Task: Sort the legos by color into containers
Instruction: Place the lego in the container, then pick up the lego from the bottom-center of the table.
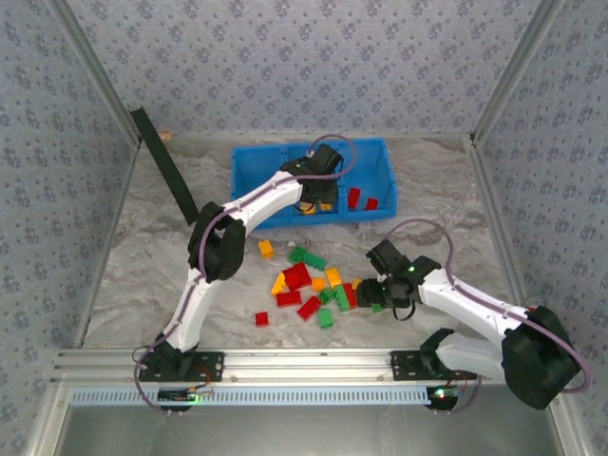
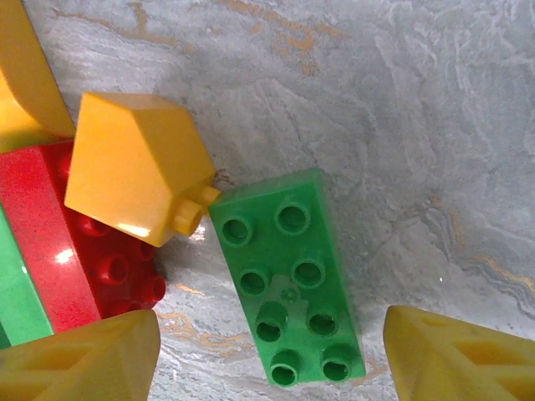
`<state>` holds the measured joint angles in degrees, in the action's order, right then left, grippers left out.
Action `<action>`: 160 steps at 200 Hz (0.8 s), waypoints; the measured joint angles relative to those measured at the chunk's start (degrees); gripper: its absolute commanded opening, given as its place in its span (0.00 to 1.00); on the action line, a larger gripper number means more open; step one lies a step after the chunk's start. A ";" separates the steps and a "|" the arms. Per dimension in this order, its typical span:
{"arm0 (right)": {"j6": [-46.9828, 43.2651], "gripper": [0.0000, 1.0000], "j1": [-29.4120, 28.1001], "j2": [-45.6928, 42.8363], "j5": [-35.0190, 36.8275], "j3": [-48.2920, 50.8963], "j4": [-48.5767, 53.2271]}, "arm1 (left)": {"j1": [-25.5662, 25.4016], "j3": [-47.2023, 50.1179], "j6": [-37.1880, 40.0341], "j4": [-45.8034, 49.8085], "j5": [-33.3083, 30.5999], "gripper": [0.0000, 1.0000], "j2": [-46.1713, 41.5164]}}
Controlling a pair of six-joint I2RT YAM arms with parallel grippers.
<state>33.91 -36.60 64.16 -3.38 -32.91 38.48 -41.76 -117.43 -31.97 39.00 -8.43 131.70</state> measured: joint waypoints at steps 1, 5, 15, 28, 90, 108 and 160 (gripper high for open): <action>0.02 0.71 0.00 0.02 0.00 0.00 0.00 | 0.00 0.00 -0.07 0.02 0.02 0.55 0.00; 0.15 0.70 0.00 0.04 0.00 0.11 0.00 | 0.00 0.00 -0.04 0.17 -0.02 0.56 0.00; 0.22 0.69 -0.09 0.26 0.00 0.31 0.00 | 0.02 0.00 -0.09 0.46 -0.17 0.58 0.00; 0.37 0.67 -0.24 0.50 0.02 0.50 0.00 | 0.00 0.00 0.00 0.66 -0.20 0.58 0.00; 2.38 0.57 -1.60 3.15 0.57 1.07 -0.81 | 0.00 0.66 0.87 0.72 0.79 0.59 -1.68; 2.75 0.49 -1.81 4.24 0.85 1.11 -1.36 | -0.04 1.03 1.57 0.20 2.29 0.59 -4.28; 3.78 0.32 -1.81 5.77 2.58 0.70 -1.18 | -0.24 2.75 3.85 -1.79 5.22 0.59 -15.30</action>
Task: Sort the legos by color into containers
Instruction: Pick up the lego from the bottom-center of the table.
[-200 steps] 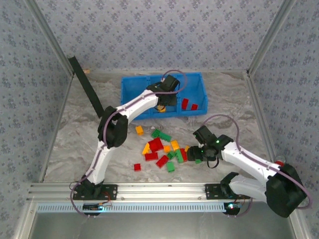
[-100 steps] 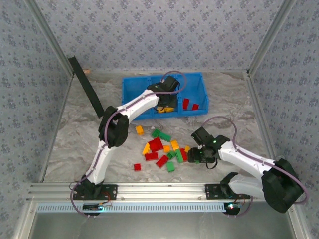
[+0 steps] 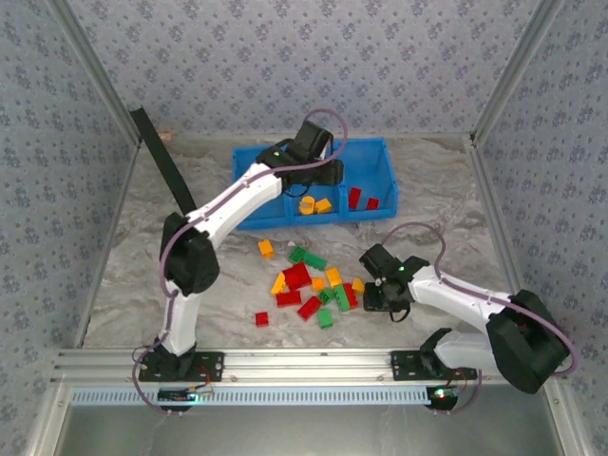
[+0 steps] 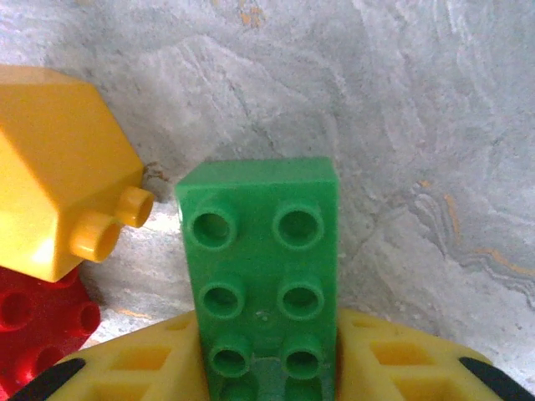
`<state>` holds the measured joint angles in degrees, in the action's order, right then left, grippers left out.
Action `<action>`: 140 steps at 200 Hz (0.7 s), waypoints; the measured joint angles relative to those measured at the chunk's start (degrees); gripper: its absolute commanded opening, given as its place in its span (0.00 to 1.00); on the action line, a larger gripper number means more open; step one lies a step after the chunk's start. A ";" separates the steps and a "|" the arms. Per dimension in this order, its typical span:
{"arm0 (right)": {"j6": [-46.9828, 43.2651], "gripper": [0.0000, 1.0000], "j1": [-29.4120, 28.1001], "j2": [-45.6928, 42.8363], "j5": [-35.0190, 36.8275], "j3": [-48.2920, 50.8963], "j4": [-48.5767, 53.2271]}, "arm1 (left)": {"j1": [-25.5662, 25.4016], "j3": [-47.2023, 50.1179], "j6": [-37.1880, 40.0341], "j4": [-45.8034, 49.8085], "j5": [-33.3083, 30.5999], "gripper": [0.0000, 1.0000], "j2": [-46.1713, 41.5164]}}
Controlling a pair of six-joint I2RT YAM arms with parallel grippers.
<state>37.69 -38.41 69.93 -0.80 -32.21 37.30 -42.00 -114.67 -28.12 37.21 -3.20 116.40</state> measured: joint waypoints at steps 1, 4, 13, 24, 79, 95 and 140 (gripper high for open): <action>-0.02 0.32 0.00 0.00 -0.02 0.00 0.04 | -0.02 0.07 0.04 -0.02 0.00 0.59 -0.15; 0.02 0.32 0.00 -0.02 -0.02 -0.04 0.09 | -0.02 0.35 0.20 -0.07 0.07 0.59 -0.92; 0.04 0.30 0.00 -0.02 -0.02 -0.17 0.22 | -0.04 1.64 0.68 -0.22 0.24 0.59 -3.04; 0.04 0.29 -0.11 -0.02 -0.02 -0.37 0.63 | -0.13 3.85 1.27 -0.39 0.20 0.59 -5.95; -1.88 0.25 -0.37 -1.27 1.25 -9.77 7.91 | 1.31 20.09 3.30 0.26 -2.19 0.61 -21.33; -3.26 0.25 -0.48 -1.03 1.73 -14.95 9.38 | 3.37 25.86 3.23 0.59 -2.86 0.61 -26.56; -11.30 0.24 -2.54 10.45 3.72 -35.28 12.31 | 9.01 41.20 1.25 3.74 -5.18 0.62 -40.98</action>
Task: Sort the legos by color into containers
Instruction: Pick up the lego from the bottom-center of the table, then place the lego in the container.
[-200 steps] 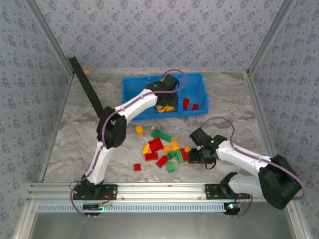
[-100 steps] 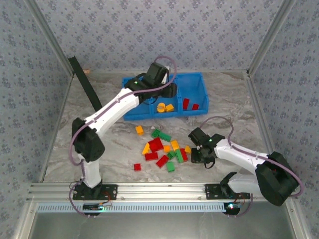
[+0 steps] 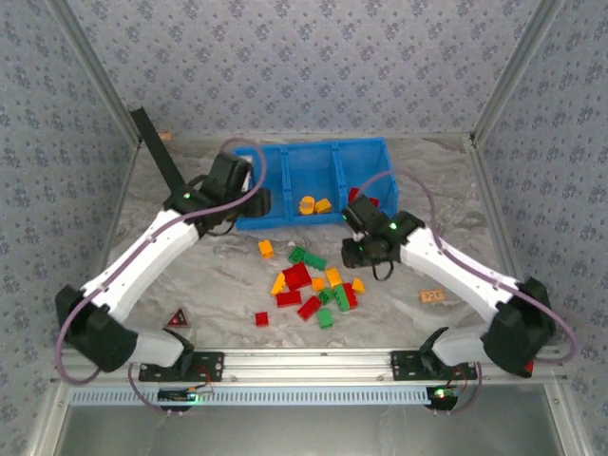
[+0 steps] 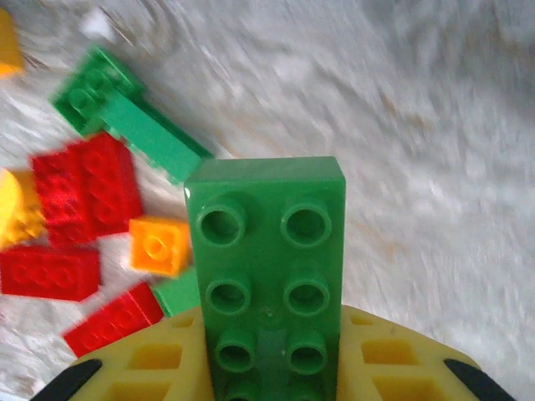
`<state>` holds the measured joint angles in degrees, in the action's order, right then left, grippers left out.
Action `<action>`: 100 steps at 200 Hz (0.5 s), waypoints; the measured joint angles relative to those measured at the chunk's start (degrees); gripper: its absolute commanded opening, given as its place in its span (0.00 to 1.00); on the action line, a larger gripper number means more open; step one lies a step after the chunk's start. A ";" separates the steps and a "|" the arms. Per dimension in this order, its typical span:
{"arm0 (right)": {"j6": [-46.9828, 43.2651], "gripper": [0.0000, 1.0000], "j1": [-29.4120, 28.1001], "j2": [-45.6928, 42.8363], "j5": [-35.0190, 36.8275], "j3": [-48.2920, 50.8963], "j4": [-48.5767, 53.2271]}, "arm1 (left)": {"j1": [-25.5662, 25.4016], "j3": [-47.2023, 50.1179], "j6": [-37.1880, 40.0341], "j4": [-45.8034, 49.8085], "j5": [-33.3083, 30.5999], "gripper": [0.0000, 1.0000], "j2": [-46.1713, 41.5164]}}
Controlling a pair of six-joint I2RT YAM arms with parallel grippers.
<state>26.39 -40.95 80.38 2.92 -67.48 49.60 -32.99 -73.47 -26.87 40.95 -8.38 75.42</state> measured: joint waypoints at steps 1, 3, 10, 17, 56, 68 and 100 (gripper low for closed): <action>-0.09 0.24 -0.02 0.26 0.09 -0.39 0.00 | 0.02 0.22 -0.07 0.04 -0.02 0.62 -0.20; -0.66 0.24 -0.15 1.18 0.35 -1.64 -0.09 | 0.11 0.87 -0.22 0.22 -0.07 0.62 -0.79; -2.23 0.24 -0.57 3.96 0.90 -5.35 0.00 | 0.33 2.82 -0.79 0.79 -0.20 0.62 -2.64; -4.15 0.24 -1.05 7.21 1.60 -9.64 -0.04 | 0.37 4.46 -1.33 1.36 -0.24 0.62 -4.11; -13.70 0.24 -2.99 22.73 3.87 -29.77 -1.44 | 0.42 13.33 -4.96 3.48 -0.22 0.64 -11.91; -16.63 0.24 -3.37 27.61 4.22 -35.91 -1.84 | 0.50 16.22 -6.05 4.02 -0.22 0.65 -14.93; -23.02 0.24 -3.82 39.93 4.66 -51.87 -2.19 | 0.74 23.63 -9.33 4.33 0.00 0.66 -22.62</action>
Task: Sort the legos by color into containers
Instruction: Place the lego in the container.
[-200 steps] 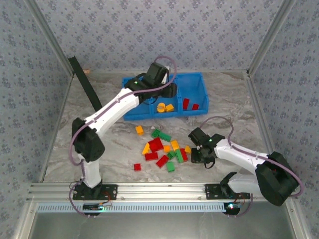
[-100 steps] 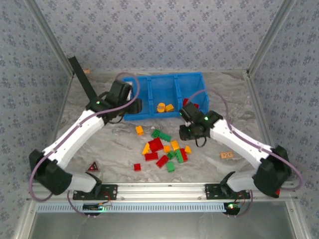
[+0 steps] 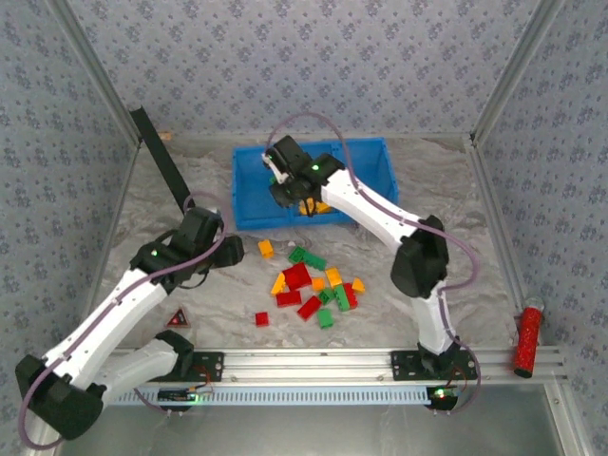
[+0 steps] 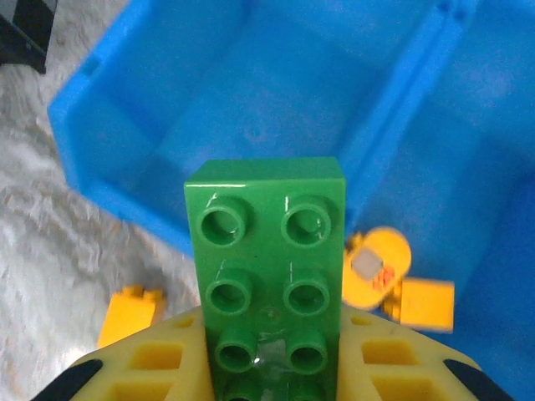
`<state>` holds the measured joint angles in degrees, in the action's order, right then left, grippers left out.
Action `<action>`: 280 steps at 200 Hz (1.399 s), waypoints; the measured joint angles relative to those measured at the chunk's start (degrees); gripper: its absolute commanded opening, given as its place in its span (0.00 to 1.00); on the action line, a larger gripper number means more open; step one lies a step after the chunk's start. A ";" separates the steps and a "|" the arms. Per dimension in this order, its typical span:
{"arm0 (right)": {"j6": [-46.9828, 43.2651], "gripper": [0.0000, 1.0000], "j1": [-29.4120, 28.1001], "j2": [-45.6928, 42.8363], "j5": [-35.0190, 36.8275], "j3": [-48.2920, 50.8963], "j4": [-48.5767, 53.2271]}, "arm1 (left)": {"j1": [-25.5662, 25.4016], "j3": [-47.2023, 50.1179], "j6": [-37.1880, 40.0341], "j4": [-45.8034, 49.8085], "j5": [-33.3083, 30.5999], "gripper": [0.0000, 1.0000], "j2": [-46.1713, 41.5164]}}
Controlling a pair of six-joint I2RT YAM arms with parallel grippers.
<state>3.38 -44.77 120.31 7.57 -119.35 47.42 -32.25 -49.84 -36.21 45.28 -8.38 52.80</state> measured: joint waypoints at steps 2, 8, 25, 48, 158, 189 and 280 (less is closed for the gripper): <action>-0.26 0.24 0.00 0.70 0.07 -1.05 0.11 | 0.00 0.42 -0.24 -0.02 0.02 0.66 -0.35; -1.11 0.24 0.00 2.67 -0.02 -3.58 0.28 | 0.00 1.57 -0.98 -0.02 0.24 0.66 -1.33; -3.04 0.24 0.00 7.89 -0.48 -10.16 0.76 | 0.00 4.37 -2.56 -0.20 1.20 0.66 -2.71; -5.01 0.24 0.00 13.25 -1.33 -15.23 0.61 | 0.00 7.21 -4.00 -0.63 2.64 0.67 -2.80; -13.42 0.26 -1.03 26.60 -0.87 -19.30 -2.19 | 0.00 9.94 -5.49 -5.05 4.81 0.67 1.75; -14.93 0.34 -0.96 27.39 -0.66 -20.33 -2.29 | 0.00 9.94 -6.21 -6.45 5.49 0.67 3.63; -16.33 0.47 -1.03 27.56 -1.31 -20.85 -2.34 | -0.81 8.81 -8.41 -12.02 5.75 0.68 13.84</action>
<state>-12.95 -45.80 147.87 6.26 -140.20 45.08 -33.06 -41.04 -44.62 33.26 -2.63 66.63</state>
